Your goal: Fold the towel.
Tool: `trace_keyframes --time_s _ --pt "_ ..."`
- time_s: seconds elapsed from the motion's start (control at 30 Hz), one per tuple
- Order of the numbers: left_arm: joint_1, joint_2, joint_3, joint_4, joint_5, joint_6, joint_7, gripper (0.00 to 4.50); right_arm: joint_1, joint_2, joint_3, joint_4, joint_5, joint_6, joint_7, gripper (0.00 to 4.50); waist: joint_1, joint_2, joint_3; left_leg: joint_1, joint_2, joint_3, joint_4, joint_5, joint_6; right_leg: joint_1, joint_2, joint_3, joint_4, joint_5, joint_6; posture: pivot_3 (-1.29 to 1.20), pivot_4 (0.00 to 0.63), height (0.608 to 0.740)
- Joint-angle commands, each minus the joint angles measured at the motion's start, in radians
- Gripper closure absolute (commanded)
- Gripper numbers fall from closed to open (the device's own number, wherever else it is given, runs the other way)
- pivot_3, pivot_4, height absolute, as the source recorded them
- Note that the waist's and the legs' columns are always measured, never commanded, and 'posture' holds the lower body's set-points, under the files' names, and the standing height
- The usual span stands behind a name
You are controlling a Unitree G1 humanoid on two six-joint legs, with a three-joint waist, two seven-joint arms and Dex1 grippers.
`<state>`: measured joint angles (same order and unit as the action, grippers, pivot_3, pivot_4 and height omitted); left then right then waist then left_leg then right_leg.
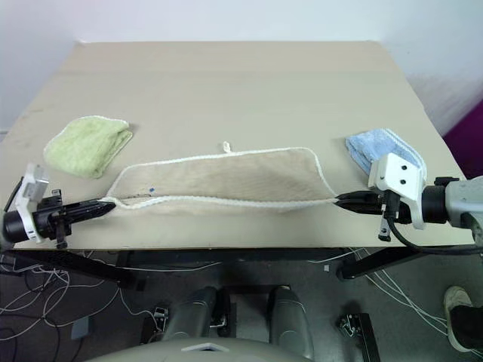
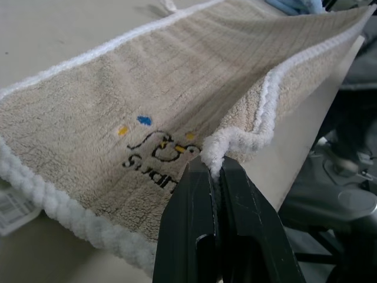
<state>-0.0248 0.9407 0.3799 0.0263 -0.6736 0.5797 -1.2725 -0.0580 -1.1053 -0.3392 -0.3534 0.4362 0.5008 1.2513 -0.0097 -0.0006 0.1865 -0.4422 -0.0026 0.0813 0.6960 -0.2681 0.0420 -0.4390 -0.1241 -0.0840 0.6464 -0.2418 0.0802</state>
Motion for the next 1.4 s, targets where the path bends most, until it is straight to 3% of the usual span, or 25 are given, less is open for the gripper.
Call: trace_keyframes --time_s 0.03,0.13,0.33,0.6,0.8,0.9,1.13,1.27,1.4 --pt "-0.026 -0.009 0.027 -0.015 0.011 -0.021 0.049 4.5 -0.071 -0.004 0.03 0.023 -0.034 -0.036 -0.053 4.45 -0.002 0.0 0.0 0.0 0.0 0.0 0.0 0.0 0.0 0.0 0.0 0.0 0.0 0.0 0.0 0.0 0.15 0.701" --pt "-0.139 -0.079 -0.027 0.086 0.1 -0.074 0.199 4.5 -0.244 0.066 0.191 0.167 -0.165 -0.105 -0.154 4.45 -0.002 0.001 -0.001 0.0 0.0 0.0 -0.001 0.0 0.0 -0.001 0.0 0.0 0.0 0.0 0.0 0.0 0.15 0.701" --pt "-0.276 -0.154 -0.103 0.228 0.225 -0.184 0.306 4.5 -0.496 0.197 0.39 0.461 -0.343 -0.257 -0.235 4.45 -0.004 0.0 -0.001 -0.004 -0.001 0.003 -0.001 0.005 -0.002 -0.001 0.0 0.0 0.001 0.003 0.003 0.0 0.15 0.701" --pt "-0.386 -0.204 -0.159 0.386 0.328 -0.302 0.377 4.5 -0.721 0.319 0.49 0.832 -0.495 -0.465 -0.33 4.45 -0.004 0.0 -0.001 -0.003 -0.001 0.004 0.001 0.005 -0.002 0.0 0.002 0.0 0.003 0.003 0.004 0.0 0.15 0.701" --pt "-0.393 -0.219 -0.162 0.406 0.348 -0.323 0.392 4.5 -0.787 0.371 0.499 0.963 -0.53 -0.55 -0.375 4.45 -0.004 0.0 -0.001 -0.003 -0.001 0.004 0.001 0.006 -0.002 0.0 0.004 -0.001 0.003 0.004 0.005 0.0 0.15 0.701" --pt "-0.389 -0.22 -0.157 0.401 0.341 -0.308 0.391 3.81 -0.772 0.378 0.501 0.96 -0.524 -0.551 -0.349 3.83 -0.004 0.0 -0.001 -0.003 -0.001 0.004 0.001 0.006 -0.001 0.0 0.004 -0.001 0.003 0.004 0.005 0.0 0.15 0.701" --pt "-0.399 -0.223 -0.145 0.401 0.333 -0.299 0.403 1.36 -0.746 0.379 0.486 0.924 -0.512 -0.533 -0.331 1.41 -0.005 0.0 -0.001 -0.003 -0.001 0.004 0.001 0.006 -0.001 0.001 0.005 -0.001 0.003 0.004 0.005 0.0 0.15 0.701" --pt "-0.408 -0.235 -0.091 0.397 0.305 -0.286 0.47 0.01 -0.686 0.344 0.395 0.803 -0.493 -0.494 -0.424 0.03 -0.003 0.0 -0.001 -0.003 -0.001 0.004 0.001 0.006 -0.001 0.001 0.004 -0.001 0.003 0.004 0.005 0.0 0.15 0.701" --pt "-0.385 -0.263 -0.019 0.324 0.245 -0.276 0.522 0.0 -0.55 0.333 0.244 0.567 -0.366 -0.302 -0.448 0.01 0.001 0.0 -0.001 -0.003 -0.001 0.003 0.002 0.006 -0.002 0.001 0.003 -0.001 0.003 0.004 0.005 0.0 0.15 0.701"
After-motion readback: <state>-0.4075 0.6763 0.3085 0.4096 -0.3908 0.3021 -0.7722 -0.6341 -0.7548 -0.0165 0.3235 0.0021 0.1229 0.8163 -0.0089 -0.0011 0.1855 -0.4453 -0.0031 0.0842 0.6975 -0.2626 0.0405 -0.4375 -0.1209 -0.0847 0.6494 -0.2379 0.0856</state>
